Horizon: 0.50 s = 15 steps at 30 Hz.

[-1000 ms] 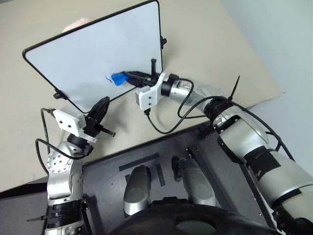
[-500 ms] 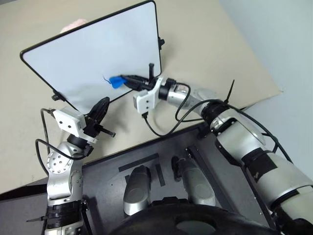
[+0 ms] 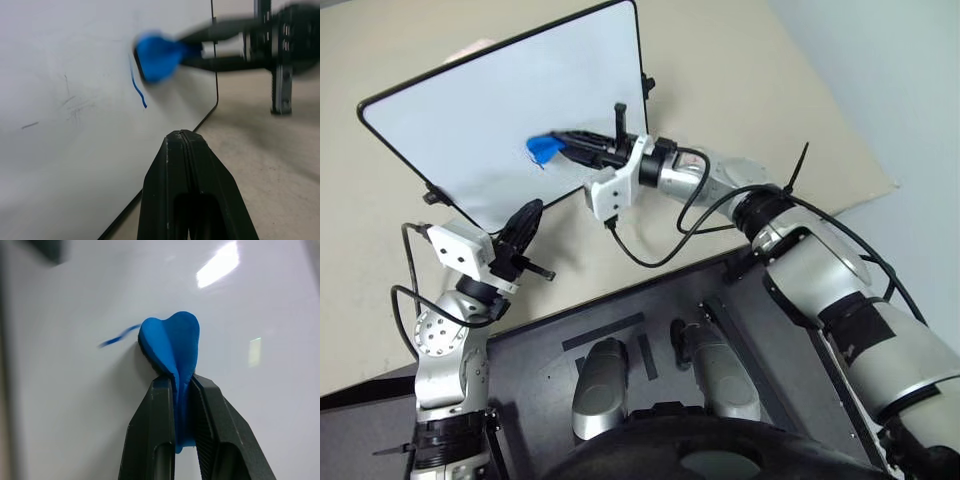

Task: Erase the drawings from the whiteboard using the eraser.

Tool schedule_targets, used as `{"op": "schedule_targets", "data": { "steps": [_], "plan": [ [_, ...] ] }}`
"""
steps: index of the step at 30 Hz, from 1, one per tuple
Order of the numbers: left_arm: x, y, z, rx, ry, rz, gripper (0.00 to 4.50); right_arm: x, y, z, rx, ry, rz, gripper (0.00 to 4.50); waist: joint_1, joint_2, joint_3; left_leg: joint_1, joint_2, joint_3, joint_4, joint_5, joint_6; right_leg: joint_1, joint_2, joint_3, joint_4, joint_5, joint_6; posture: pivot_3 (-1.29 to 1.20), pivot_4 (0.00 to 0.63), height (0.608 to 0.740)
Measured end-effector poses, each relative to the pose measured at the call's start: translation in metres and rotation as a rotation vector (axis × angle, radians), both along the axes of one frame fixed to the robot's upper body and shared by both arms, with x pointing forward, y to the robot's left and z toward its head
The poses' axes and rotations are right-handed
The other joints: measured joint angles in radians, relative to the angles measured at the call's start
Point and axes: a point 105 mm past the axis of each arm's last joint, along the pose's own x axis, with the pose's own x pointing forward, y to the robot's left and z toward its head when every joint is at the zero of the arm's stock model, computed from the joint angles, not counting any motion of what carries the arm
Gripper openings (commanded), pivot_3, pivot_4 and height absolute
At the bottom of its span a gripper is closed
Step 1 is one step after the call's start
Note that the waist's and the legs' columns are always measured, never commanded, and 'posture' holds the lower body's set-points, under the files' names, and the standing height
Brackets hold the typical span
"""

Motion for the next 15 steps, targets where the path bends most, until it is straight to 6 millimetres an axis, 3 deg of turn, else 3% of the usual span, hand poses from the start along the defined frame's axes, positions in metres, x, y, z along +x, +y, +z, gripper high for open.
{"op": "schedule_targets", "data": {
  "steps": [5,11,15],
  "plan": [
    [0.000,0.000,0.001,0.000,-0.003,-0.003,0.00,-0.005,0.005,-0.004,0.004,0.016,0.019,0.29,-0.001,0.000,0.000,0.000,0.000,0.000,0.000,0.000,0.000,0.000,0.000,0.000,-0.001,0.000,0.000,0.00,0.150,0.740],
    [0.001,-0.001,0.001,0.000,-0.005,-0.004,0.00,-0.017,0.012,-0.050,-0.095,0.108,0.019,0.29,0.001,0.000,0.000,0.000,0.000,0.000,0.000,0.000,0.000,0.000,0.000,0.000,-0.001,0.000,0.000,0.00,0.150,0.740],
    [0.001,-0.001,0.001,0.000,-0.004,-0.004,0.00,-0.015,0.011,-0.058,-0.120,0.119,-0.004,0.29,0.002,0.000,0.000,-0.001,0.000,0.000,0.000,-0.001,0.000,0.000,0.000,0.000,-0.001,0.000,0.001,0.00,0.150,0.740]
  ]
}}
